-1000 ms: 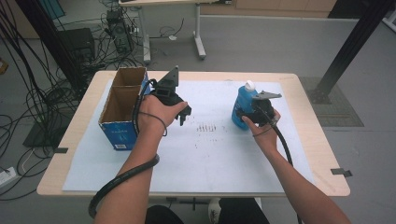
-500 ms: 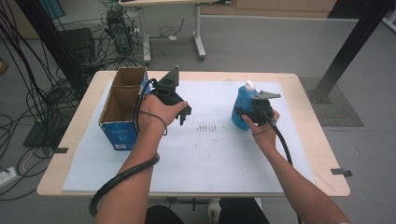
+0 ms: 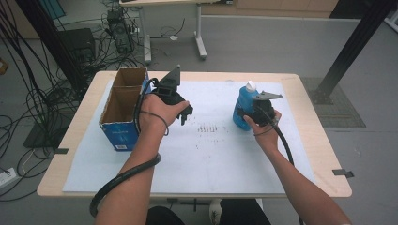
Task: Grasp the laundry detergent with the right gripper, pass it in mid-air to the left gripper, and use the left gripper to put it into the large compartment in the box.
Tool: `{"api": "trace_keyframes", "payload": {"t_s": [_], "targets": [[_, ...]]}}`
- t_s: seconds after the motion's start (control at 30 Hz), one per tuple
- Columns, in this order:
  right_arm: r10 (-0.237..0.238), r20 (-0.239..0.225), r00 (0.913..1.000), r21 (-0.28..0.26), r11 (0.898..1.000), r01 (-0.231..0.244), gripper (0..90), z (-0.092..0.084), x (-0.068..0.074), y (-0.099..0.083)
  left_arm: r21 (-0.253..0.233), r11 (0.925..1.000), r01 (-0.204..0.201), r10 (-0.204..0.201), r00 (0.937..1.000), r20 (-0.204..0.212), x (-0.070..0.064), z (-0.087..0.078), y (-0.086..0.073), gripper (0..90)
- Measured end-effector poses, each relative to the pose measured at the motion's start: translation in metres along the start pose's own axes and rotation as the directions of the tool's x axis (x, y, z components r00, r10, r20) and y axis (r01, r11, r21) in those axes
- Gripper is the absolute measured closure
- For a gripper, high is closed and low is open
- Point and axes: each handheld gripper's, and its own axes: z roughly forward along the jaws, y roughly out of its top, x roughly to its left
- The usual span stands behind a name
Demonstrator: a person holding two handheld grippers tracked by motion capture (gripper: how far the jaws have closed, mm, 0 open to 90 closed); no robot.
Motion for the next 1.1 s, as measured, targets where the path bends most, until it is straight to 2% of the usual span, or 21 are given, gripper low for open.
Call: {"api": "trace_keyframes", "payload": {"t_s": [1.1], "targets": [[-0.009,-0.006,0.9999,-0.010,1.000,0.009,42.2,-0.0002,-0.0007,-0.0012,-0.006,1.0000,-0.003,0.003,1.0000,-0.007,-0.0006,-0.0029,0.0000,6.3]]}}
